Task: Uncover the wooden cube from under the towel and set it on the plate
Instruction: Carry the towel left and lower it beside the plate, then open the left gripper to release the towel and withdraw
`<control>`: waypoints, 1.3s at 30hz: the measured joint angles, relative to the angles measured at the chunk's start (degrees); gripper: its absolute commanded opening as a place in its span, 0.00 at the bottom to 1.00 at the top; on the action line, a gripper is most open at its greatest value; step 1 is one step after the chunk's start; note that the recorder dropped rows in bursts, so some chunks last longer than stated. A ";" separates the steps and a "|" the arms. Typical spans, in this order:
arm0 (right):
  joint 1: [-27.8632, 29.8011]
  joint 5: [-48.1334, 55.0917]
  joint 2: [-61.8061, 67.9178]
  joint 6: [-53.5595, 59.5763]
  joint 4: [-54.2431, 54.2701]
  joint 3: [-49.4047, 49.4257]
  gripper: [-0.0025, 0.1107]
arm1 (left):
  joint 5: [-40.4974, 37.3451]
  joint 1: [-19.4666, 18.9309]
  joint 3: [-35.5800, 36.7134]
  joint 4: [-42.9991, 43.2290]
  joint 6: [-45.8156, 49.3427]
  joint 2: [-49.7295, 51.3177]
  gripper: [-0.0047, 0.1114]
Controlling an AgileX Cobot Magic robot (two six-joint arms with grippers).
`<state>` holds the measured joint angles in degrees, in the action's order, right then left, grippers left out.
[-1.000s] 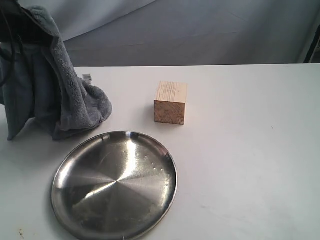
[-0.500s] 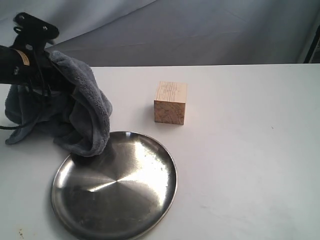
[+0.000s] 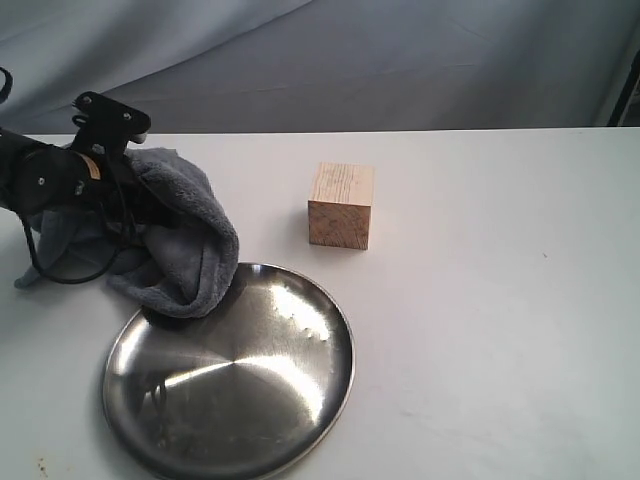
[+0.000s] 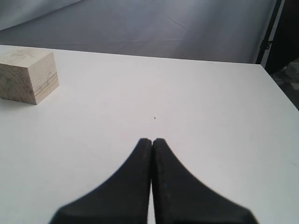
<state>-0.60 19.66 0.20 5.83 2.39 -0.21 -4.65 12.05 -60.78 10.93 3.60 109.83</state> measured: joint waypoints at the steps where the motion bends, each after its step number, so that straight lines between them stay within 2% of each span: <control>1: 0.00 0.00 0.00 0.00 0.00 0.00 0.02 | 0.09 0.00 0.00 0.00 0.00 0.11 0.47; 4: 0.00 0.00 0.00 0.00 0.00 0.00 0.02 | -0.15 0.00 0.00 0.00 0.00 0.35 0.79; 5: 0.00 0.00 0.00 0.00 0.00 0.00 0.02 | -0.15 0.00 0.00 -0.14 0.00 0.35 0.86; 7: 0.00 0.00 0.00 0.00 0.00 0.00 0.02 | -0.61 0.00 0.00 -0.85 0.00 0.35 0.94; 15: 0.00 0.00 0.00 0.00 0.00 0.00 0.02 | -5.15 0.00 0.00 -1.77 0.00 -0.39 0.94; 23: 0.00 0.00 0.00 0.00 0.00 0.00 0.02 | -8.08 0.00 0.03 -3.60 0.00 -7.94 0.94; 30: 0.00 0.00 0.00 0.00 0.00 0.00 0.02 | -16.04 0.25 0.03 -3.61 1.48 -13.03 0.94; 35: 0.00 0.00 0.00 0.00 0.00 0.00 0.02 | -19.49 3.79 2.12 -3.70 4.05 -13.05 0.94; 39: 0.00 0.00 0.00 0.00 0.00 0.00 0.02 | -19.74 9.35 4.55 -3.73 5.28 -13.05 0.94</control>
<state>-0.60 19.66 0.20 5.83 2.39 -0.21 -24.40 21.40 -56.24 7.20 8.89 96.78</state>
